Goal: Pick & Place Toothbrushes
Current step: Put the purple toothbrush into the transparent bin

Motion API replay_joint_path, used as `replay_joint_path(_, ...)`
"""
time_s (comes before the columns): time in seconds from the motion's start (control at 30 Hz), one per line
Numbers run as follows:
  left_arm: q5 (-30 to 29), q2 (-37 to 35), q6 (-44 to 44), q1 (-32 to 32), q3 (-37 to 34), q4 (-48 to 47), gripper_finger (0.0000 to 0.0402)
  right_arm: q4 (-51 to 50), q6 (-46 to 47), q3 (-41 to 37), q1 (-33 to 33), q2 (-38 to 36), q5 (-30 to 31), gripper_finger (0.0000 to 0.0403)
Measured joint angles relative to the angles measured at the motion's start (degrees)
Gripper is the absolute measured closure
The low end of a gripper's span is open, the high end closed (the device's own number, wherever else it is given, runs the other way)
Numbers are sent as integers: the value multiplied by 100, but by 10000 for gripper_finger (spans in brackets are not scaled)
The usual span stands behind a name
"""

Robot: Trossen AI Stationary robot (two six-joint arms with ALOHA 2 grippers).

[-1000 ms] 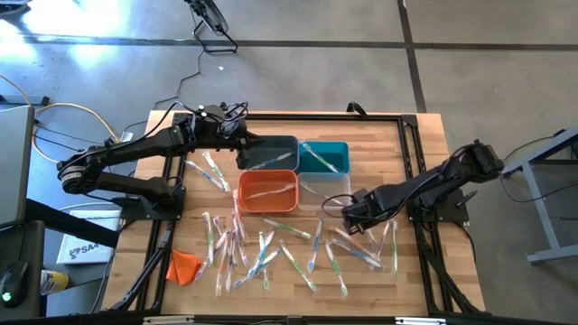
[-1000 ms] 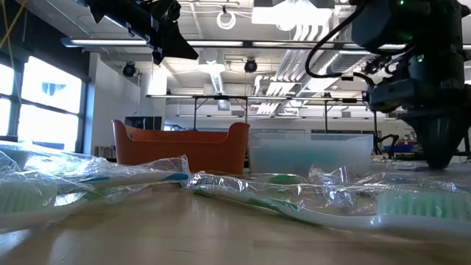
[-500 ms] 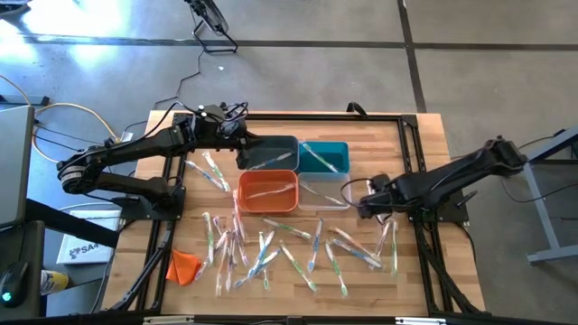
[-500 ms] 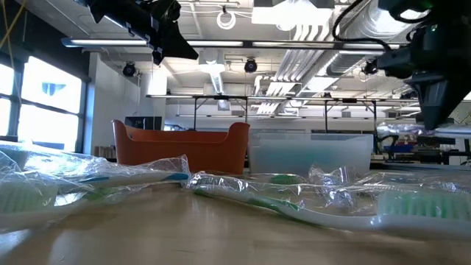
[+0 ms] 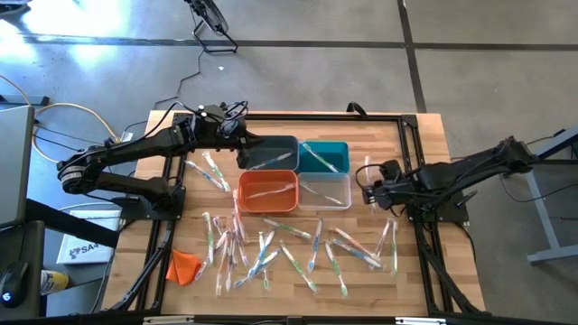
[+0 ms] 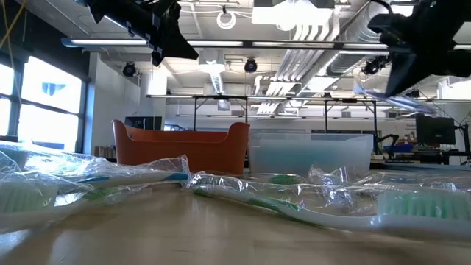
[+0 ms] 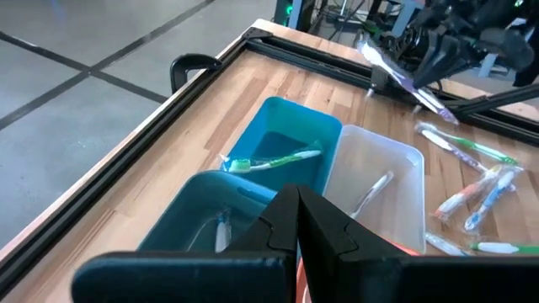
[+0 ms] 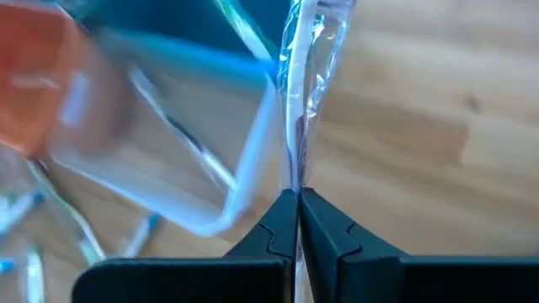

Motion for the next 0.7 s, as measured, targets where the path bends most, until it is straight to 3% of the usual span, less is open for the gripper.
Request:
replay_joint_path(0.13, -4, 0, 6, 0, 0, 0, 401, 587, -644, 0, -231, -141, 460, 400)
replay_joint_path(0.3, -22, 0, 4, 2, 0, 2, 401, 1821, -2181, 0, -873, -157, 481, 400)
replay_joint_path(0.5, -22, -2, 2, 2, 0, 4, 401, 3379, -3851, 0, -1702, -157, -59, 400)
replay_joint_path(0.7, -21, -2, 2, 1, 0, 2, 401, 4285, -4659, 0, -2275, 6, -796, 400)
